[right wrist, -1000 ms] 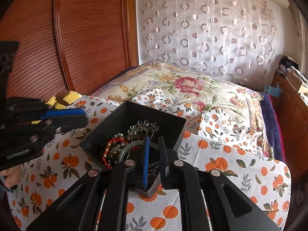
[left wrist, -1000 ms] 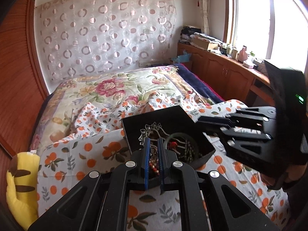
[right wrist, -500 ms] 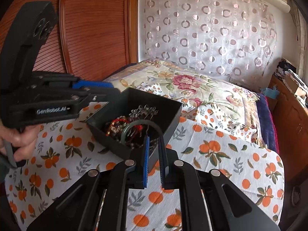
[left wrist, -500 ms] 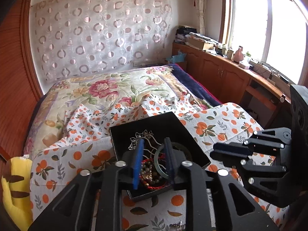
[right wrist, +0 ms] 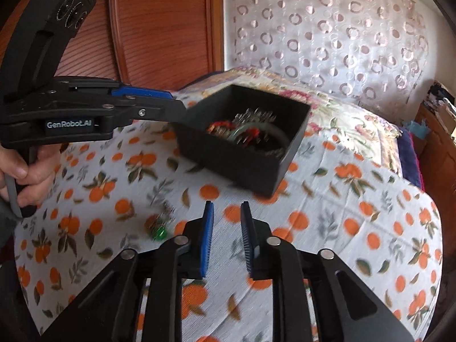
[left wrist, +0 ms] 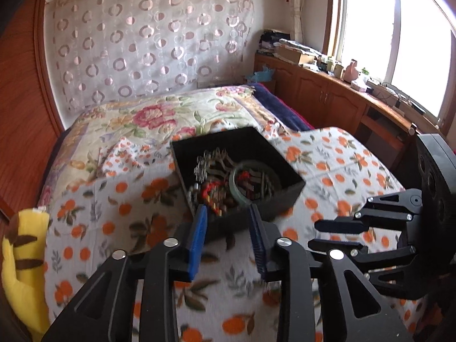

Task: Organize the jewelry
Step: 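Close the left tool on the green pendant while the right tool grasps the gold ring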

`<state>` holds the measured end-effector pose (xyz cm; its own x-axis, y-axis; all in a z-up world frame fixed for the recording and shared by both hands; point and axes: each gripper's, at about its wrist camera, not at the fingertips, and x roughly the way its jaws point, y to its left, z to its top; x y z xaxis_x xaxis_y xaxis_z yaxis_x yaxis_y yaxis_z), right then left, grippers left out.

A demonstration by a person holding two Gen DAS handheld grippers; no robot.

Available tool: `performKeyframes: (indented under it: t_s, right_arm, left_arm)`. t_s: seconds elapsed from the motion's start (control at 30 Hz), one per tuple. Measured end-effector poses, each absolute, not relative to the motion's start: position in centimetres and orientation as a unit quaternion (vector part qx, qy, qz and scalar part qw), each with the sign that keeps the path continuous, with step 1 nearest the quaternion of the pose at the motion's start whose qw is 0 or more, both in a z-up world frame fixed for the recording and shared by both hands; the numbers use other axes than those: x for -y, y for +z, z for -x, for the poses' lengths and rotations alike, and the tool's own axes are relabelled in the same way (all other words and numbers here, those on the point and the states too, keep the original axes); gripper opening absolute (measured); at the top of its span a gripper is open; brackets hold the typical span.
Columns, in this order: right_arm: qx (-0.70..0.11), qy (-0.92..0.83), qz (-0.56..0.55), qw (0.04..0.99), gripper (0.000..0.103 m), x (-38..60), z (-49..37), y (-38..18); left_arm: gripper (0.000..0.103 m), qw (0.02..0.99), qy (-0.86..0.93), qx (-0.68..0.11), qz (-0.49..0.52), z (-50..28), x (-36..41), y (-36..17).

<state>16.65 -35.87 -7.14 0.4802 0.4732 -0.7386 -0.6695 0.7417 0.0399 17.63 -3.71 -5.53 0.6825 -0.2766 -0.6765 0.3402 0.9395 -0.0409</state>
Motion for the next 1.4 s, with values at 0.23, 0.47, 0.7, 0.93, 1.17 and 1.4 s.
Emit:
performKeyframes:
  t_s: [0.23, 0.47, 0.7, 0.93, 1.17, 1.4]
  right_arm:
    - [-0.400, 0.355, 0.139, 0.833, 0.034, 35.2, -15.1, -8.0]
    - [-0.411, 0.364, 0.170, 0.818, 0.034, 34.2, -14.1, -8.9]
    - [-0.411, 0.361, 0.184, 0.817, 0.034, 33.6, -14.2, -9.1]
    - [-0.410, 0.363, 0.185, 0.816, 0.022, 34.0, -14.6, -9.0]
    - [-0.406, 0.350, 0.179, 0.825, 0.022, 35.3, -14.7, -8.6]
    - [-0.405, 0.338, 0.167, 0.833, 0.022, 36.5, -15.1, -8.4]
  left_arm:
    - [0.030, 0.903, -0.167, -0.393, -0.046, -15.0, 2.6, -8.3]
    - [0.030, 0.898, -0.165, -0.406, -0.040, -13.8, 1.9, -9.3]
    - [0.030, 0.895, -0.171, -0.411, -0.041, -13.5, 2.3, -9.8]
    - [0.030, 0.889, -0.185, -0.416, -0.042, -13.7, 3.4, -10.0]
    - [0.030, 0.884, -0.201, -0.420, -0.047, -14.4, 4.8, -10.2]
    - [0.030, 0.879, -0.207, -0.426, -0.057, -15.1, 6.1, -10.7]
